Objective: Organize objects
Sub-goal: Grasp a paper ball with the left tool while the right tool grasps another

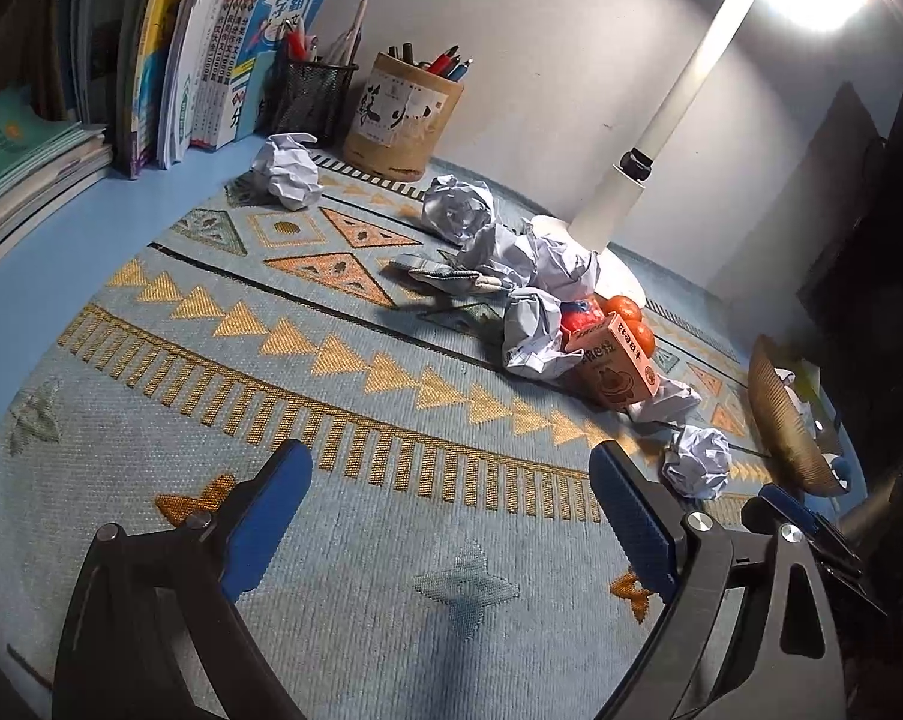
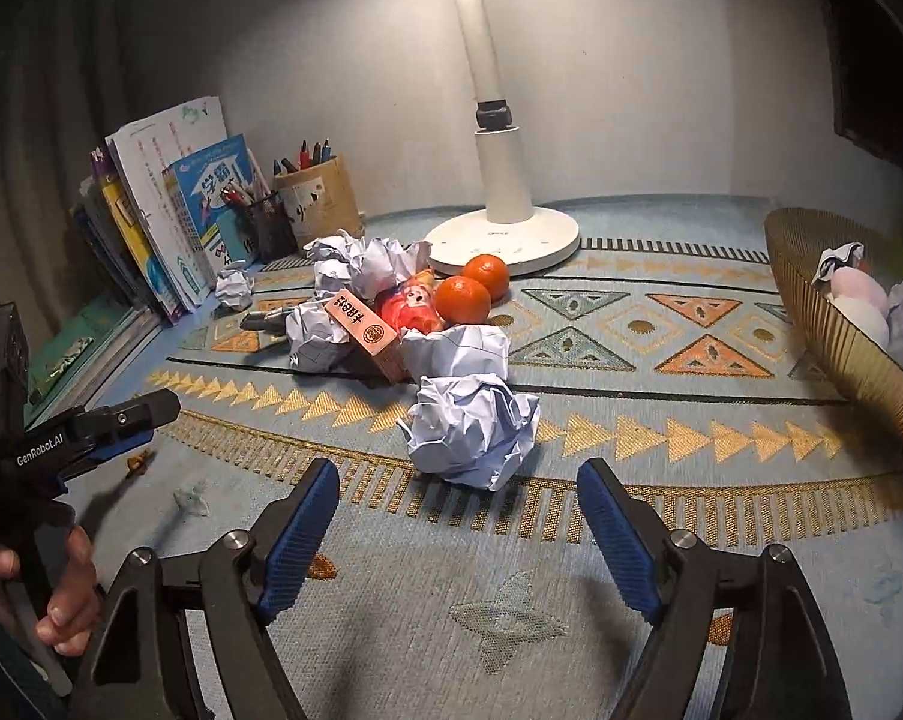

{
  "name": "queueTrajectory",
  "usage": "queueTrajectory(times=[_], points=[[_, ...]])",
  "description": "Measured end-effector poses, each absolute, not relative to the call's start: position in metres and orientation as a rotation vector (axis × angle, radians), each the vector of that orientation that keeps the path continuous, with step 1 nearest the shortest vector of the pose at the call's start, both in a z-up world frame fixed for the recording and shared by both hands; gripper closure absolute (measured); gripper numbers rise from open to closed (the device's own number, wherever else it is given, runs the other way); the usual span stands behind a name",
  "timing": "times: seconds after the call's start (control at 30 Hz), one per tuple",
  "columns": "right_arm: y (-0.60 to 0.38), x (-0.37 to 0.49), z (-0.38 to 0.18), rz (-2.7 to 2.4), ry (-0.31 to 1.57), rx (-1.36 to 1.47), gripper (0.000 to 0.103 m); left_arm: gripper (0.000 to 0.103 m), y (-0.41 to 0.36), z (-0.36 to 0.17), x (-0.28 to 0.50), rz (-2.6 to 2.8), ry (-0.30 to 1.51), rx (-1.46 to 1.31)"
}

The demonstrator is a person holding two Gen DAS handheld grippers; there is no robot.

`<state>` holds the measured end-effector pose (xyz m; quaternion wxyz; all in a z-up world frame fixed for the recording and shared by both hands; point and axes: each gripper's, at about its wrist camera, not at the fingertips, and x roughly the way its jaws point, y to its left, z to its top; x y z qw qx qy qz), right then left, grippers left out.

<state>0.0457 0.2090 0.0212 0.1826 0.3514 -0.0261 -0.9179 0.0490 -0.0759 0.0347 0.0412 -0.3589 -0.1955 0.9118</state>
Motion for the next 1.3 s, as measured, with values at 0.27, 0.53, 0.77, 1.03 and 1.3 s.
queueTrajectory(times=[0.27,0.53,0.77,1.03,1.3], points=[[0.198,0.041,0.023,-2.516,-0.043,1.064,0.023,0.01,-0.09,0.043,0.046,2.799,-0.626,-1.125],[0.113,-0.014,0.101,-2.351,-0.041,1.029,0.023,0.009,-0.148,0.118,-0.022,3.04,-0.413,-1.099],[0.041,-0.139,0.114,-2.347,0.009,1.111,0.023,0.01,-0.182,0.081,-0.121,2.996,-0.531,-1.336],[-0.006,-0.222,0.041,-2.251,0.052,1.376,0.023,0.01,-0.173,0.031,-0.164,3.019,-0.478,-1.444],[-0.01,-0.243,0.009,-2.246,0.04,1.435,0.032,0.029,-0.175,0.022,-0.163,3.028,-0.48,-1.427]])
